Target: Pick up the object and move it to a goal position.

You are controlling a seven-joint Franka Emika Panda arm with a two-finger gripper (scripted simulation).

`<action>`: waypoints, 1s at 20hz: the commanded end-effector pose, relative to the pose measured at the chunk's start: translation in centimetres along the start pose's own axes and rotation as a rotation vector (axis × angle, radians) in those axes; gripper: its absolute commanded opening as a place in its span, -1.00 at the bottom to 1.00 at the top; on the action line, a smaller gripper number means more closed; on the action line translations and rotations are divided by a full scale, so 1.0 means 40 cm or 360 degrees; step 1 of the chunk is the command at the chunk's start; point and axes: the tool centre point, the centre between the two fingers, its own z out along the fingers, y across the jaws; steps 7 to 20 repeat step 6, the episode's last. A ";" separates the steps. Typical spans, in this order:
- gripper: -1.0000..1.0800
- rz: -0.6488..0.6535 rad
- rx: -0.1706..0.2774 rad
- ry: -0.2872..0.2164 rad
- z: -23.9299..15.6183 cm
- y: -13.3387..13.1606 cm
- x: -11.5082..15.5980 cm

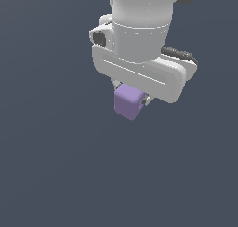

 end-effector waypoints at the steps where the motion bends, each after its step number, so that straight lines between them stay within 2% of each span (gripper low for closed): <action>1: -1.00 0.0000 -0.0001 0.0000 -0.010 -0.003 0.001; 20: -1.00 0.0000 -0.0001 0.0000 -0.011 -0.004 0.002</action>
